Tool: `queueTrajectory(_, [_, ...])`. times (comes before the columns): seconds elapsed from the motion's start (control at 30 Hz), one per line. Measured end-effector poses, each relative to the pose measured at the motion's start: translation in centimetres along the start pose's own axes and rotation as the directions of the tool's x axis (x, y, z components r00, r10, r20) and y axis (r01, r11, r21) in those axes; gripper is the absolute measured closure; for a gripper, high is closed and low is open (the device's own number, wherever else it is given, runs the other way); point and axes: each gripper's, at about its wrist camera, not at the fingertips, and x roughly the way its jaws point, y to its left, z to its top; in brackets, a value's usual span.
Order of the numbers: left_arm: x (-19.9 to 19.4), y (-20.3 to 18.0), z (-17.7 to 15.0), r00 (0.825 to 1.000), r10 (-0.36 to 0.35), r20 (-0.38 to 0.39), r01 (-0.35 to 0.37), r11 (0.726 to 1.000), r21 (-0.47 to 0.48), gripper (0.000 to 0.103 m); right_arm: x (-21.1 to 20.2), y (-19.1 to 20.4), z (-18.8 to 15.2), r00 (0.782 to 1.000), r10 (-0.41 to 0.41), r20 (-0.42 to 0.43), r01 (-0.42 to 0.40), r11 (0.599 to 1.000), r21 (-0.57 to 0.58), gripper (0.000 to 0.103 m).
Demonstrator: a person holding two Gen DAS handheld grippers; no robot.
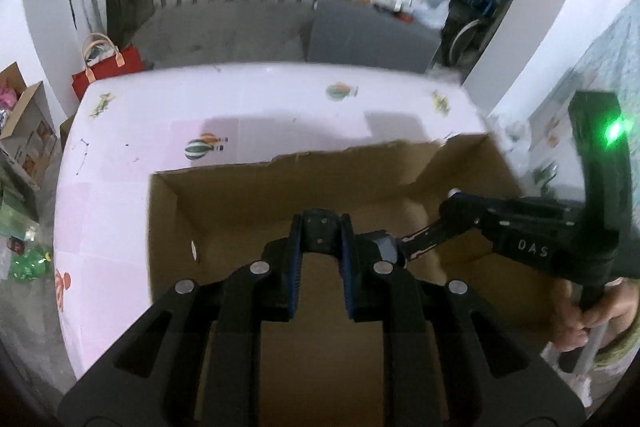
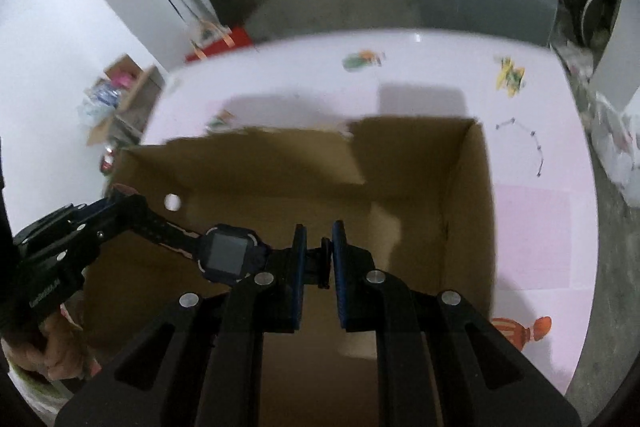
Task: Organize jewelry
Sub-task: 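Lift the smartwatch with both grippers and carry it over the box, then open both grippers to drop the smartwatch into the box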
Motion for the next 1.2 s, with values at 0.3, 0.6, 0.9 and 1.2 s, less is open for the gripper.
queueTrajectory(0.3, [1.1,-0.5,0.3,0.996,0.086,-0.008,-0.085,0.996,0.025,0.058,1.5,0.4,0.0,0.997,-0.068,-0.019,0.067,0.997,-0.038,0.084])
queueTrajectory(0.6, [-4.5,-1.2,-0.9,0.983,0.118,0.142,-0.123,0.992,0.03,0.045,-5.3,2.0,-2.2,0.98,-0.075,0.187,0.09,0.993,-0.077,0.061])
queueTrajectory(0.9, [-14.3,-0.8,-6.9,0.935,0.116,0.337,-0.127,0.992,0.01,0.038,-13.9,2.8,-9.3,0.927,-0.067,0.369,0.105,0.991,-0.084,0.04])
queueTrajectory(1.2, [-18.8,0.6,-16.5,0.912,0.126,0.391,-0.115,0.992,-0.052,0.037,-18.4,5.1,-17.7,0.865,-0.156,0.476,0.246,0.96,-0.132,0.006])
